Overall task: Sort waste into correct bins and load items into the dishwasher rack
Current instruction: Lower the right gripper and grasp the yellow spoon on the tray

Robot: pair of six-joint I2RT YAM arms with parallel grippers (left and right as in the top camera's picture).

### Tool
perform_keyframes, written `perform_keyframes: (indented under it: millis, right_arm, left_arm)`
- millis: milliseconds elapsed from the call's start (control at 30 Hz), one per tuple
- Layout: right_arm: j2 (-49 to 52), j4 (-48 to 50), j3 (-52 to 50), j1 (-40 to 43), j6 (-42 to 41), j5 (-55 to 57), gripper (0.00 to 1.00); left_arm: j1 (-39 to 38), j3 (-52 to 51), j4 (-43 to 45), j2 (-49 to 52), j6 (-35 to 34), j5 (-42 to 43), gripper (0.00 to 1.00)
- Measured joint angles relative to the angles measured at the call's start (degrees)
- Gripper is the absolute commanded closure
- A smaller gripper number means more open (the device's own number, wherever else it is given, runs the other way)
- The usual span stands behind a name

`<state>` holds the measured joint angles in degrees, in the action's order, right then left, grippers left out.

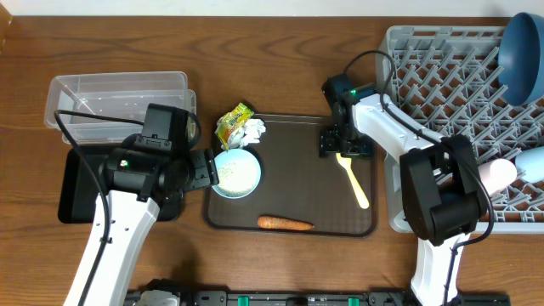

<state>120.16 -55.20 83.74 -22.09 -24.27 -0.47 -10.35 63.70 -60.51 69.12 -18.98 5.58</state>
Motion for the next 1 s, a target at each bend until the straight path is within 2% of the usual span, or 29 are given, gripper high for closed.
perform_keyframes:
  millis: [133,233,333,500,600,833,1000]
  right_arm:
    - [0.0,-0.1,0.0,0.0,7.4,0.3,0.25]
    - [0.0,-0.4,0.0,0.0,12.8,0.5,0.35]
    - [0.0,-0.6,0.0,0.0,15.9,0.7,0.35]
    - [0.0,-0.7,0.0,0.0,18.0,0.7,0.35]
    - [0.0,-0.8,0.0,0.0,18.8,0.8,0.43]
    - [0.0,-0.9,0.0,0.0,19.1,0.9,0.47]
    - [0.0,-0.9,-0.2,0.0,19.3,1.0,0.53]
  left_arm:
    - [0.0,0.0,-0.1,0.0,0.0,0.0,0.27]
    - [0.0,0.0,-0.2,0.0,0.0,0.0,0.27]
    - [0.0,0.0,-0.2,0.0,0.0,0.0,0.27]
    - [0.0,0.0,-0.2,0.0,0.0,0.0,0.27]
    - [0.0,0.0,-0.2,0.0,0.0,0.0,0.27]
    - [0.0,0.0,-0.2,0.0,0.0,0.0,0.27]
    - [0.0,0.0,-0.3,0.0,0.0,0.0,0.27]
